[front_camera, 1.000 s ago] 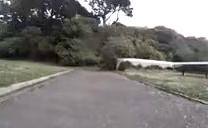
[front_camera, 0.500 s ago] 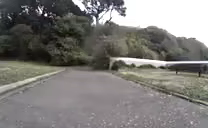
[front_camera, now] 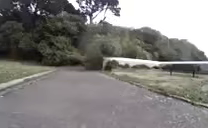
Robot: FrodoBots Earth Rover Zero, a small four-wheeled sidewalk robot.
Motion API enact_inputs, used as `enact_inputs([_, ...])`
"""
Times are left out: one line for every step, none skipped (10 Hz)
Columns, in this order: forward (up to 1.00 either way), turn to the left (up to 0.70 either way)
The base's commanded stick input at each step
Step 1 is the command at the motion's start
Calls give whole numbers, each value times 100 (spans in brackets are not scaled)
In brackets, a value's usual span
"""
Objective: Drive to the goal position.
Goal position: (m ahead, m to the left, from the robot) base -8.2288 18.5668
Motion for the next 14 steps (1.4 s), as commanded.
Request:
enact_inputs([70,-35])
enact_inputs([0,0])
enact_inputs([0,0])
enact_inputs([0,0])
enact_inputs([0,0])
enact_inputs([0,0])
enact_inputs([0,0])
enact_inputs([0,0])
enact_inputs([0,0])
enact_inputs([0,0])
enact_inputs([17,2])
enact_inputs([41,9])
enact_inputs([66,16])
enact_inputs([70,28])
